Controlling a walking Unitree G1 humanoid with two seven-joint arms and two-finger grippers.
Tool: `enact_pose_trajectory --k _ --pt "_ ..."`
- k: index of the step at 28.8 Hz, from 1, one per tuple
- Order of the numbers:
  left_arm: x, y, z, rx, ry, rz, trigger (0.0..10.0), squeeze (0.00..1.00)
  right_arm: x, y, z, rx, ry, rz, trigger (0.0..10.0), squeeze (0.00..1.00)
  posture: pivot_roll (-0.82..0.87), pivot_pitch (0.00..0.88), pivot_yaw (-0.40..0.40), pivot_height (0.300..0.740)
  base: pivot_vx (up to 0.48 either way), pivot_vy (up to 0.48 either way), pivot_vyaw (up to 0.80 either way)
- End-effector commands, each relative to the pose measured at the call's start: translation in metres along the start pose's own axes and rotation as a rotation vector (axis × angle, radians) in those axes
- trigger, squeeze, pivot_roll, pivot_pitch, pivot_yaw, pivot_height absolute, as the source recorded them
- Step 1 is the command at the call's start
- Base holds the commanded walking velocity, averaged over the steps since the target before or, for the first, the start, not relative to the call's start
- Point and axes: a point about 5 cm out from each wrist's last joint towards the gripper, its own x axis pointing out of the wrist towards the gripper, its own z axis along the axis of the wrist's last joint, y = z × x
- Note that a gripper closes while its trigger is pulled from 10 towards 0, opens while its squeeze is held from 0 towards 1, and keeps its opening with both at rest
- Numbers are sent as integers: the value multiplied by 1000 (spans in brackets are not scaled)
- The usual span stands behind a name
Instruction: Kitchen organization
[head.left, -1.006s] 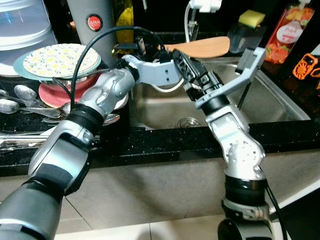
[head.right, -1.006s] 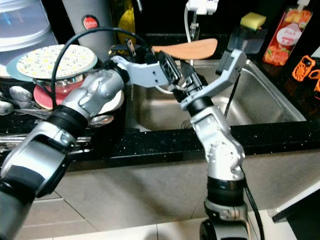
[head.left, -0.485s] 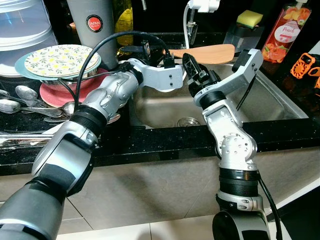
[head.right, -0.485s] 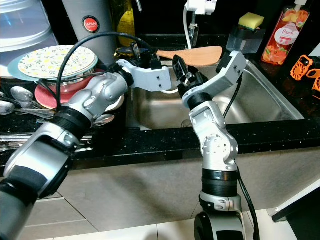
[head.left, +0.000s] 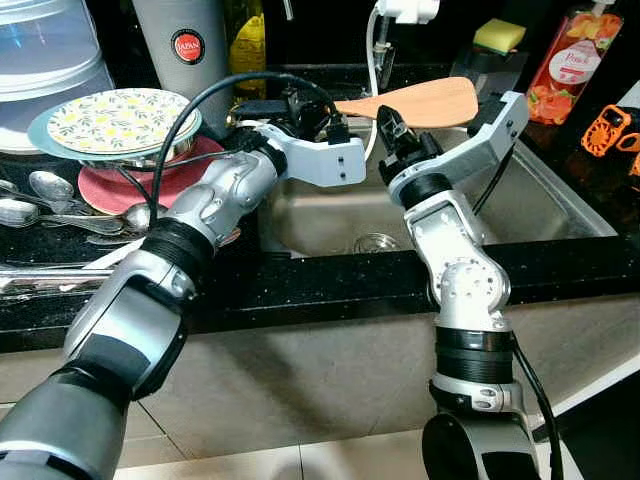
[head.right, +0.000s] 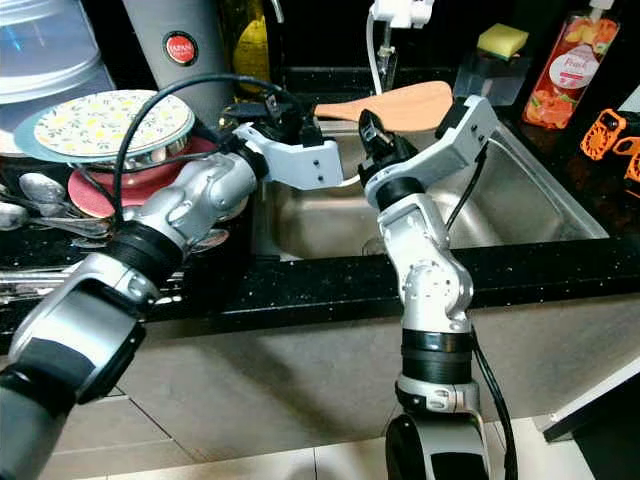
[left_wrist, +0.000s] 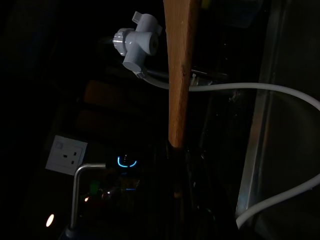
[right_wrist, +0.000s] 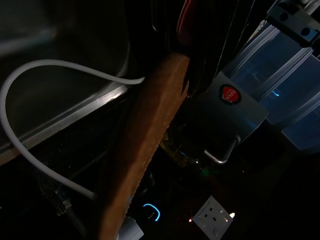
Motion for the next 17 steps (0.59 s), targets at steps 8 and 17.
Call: enact_pose_trajectory --k 8,17 --pt "-4 -1 0 -38 -20 -43 10000 1000 4 5 1 -78 -64 -40 10000 0 82 0 -26 740 0 0 0" --pt "-11 4 10 -264 -68 -76 10000 0 9 -17 21 -159 -149 -180 10000 0 86 0 -33 740 0 0 0"
